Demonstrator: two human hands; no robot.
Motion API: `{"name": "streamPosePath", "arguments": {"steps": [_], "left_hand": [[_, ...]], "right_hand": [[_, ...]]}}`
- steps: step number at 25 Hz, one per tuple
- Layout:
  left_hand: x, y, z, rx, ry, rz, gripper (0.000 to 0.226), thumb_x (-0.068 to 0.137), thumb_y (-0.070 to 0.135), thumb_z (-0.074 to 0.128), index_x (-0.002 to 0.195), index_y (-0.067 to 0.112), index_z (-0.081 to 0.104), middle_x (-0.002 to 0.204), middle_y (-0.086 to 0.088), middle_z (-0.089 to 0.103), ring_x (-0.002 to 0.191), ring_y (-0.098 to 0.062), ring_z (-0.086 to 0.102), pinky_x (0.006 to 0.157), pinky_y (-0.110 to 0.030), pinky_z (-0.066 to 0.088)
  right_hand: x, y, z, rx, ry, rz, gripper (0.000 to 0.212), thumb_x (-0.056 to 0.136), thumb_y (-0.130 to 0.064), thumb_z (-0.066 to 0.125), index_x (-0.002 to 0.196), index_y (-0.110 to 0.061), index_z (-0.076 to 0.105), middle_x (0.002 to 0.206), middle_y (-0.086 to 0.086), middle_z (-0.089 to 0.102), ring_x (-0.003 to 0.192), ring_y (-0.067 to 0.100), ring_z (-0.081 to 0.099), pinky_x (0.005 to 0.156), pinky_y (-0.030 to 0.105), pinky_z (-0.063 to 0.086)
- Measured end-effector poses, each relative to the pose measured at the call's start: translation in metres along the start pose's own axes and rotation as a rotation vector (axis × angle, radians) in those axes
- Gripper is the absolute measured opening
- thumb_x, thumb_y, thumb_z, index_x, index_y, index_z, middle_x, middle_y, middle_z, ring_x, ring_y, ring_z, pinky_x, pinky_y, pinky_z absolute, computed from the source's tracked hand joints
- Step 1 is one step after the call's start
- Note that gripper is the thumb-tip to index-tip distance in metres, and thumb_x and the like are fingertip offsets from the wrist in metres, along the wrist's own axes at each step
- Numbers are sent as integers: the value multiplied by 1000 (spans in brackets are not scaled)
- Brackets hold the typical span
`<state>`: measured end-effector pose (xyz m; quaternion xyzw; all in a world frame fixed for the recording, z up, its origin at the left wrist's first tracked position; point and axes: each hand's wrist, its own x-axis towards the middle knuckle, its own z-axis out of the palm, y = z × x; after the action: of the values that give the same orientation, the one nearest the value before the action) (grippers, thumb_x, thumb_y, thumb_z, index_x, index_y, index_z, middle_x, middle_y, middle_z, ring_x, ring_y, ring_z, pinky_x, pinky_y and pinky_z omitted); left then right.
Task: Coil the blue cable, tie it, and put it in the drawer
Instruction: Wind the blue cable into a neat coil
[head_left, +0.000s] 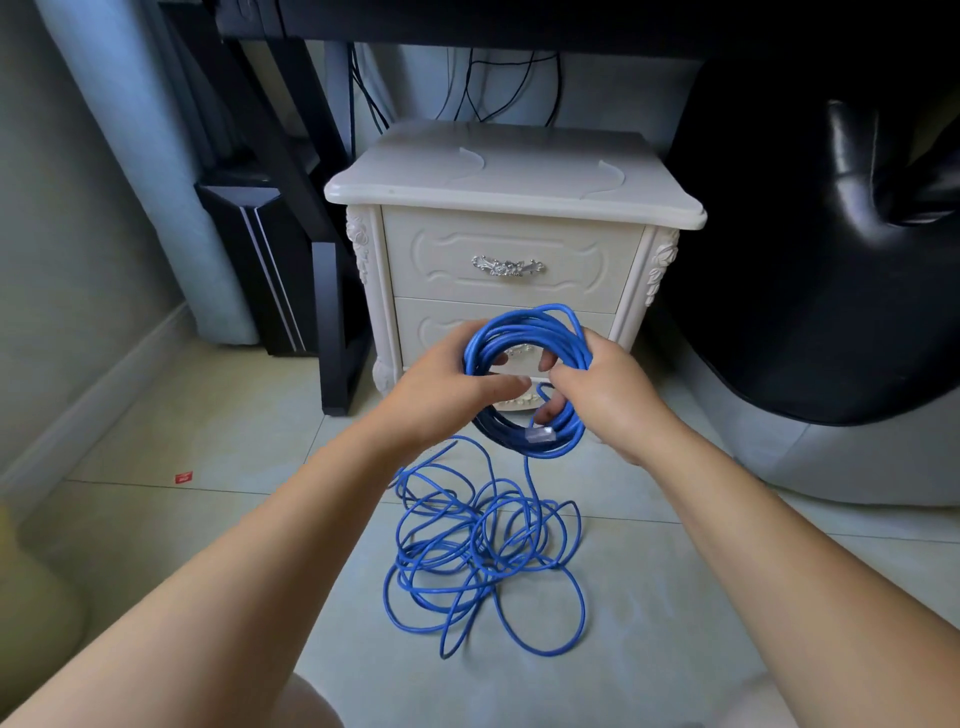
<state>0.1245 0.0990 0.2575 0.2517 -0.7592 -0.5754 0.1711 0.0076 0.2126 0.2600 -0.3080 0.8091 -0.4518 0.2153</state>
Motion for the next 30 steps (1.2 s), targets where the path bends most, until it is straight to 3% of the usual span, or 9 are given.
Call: {"name": "streamPosePath", "arguments": {"steps": [2,4,6,9,13,16,21,25,30], "left_hand": [[0,3,-3,-165,-75,-16,58,83,13,75,133,31,52,115,11,66,96,3,65,78,-11,46],[2,3,-3,-145,-99,25,75,78,10,79,141,33,45,129,9,59,111,1,60,88,-13,46],[3,2,-1,143,-89,126,84,75,6,77,145,35,40,134,7,52,119,-1,52,97,-14,42],[3,-2,3,449,-27,233,82,76,7,72,145,36,40,112,11,60,95,4,53,79,-1,37],[7,-7,4,264,50,174,38,85,4,61,115,27,64,77,14,63,62,0,58,63,-19,56],[7,-4,9,133,141,77,23,90,7,55,92,27,65,63,11,56,49,0,50,50,-31,58],[14,-7,6,-104,306,-132,13,97,14,53,97,19,66,61,-1,43,43,-11,41,43,-27,53],[18,-7,4,-247,449,-189,20,97,11,51,80,18,58,62,-5,40,54,-22,41,47,-24,43],[10,-7,19,-322,422,-241,24,98,11,47,105,24,67,61,1,44,51,-15,46,57,-28,45]], "right_hand": [[1,0,-3,-93,-21,-22,19,90,-4,44,90,-20,55,77,13,68,61,23,72,46,18,44],[1,1,1,-213,-55,-75,21,91,-6,46,97,-23,58,83,6,66,61,21,71,56,27,53],[0,1,6,-334,-78,-148,27,91,-7,48,104,-27,59,87,5,65,64,23,71,65,35,57],[-6,-7,6,-346,-153,-200,39,87,-5,47,112,-33,59,87,2,66,66,21,71,62,27,56],[-8,-9,3,-215,-181,-188,25,86,-4,50,94,-25,60,62,0,61,55,16,70,51,21,51],[-5,-8,1,71,-193,-102,5,91,-20,64,94,-21,60,69,7,63,57,19,68,52,27,53],[-10,-2,-8,222,-356,62,57,72,-63,65,120,-36,55,88,0,71,74,26,74,65,44,61],[-17,4,14,334,-246,34,56,81,-39,76,129,-34,48,99,-3,71,81,25,75,64,41,62],[-2,12,25,507,20,105,40,75,-32,74,110,-20,58,90,5,69,86,22,72,80,53,59]]}}
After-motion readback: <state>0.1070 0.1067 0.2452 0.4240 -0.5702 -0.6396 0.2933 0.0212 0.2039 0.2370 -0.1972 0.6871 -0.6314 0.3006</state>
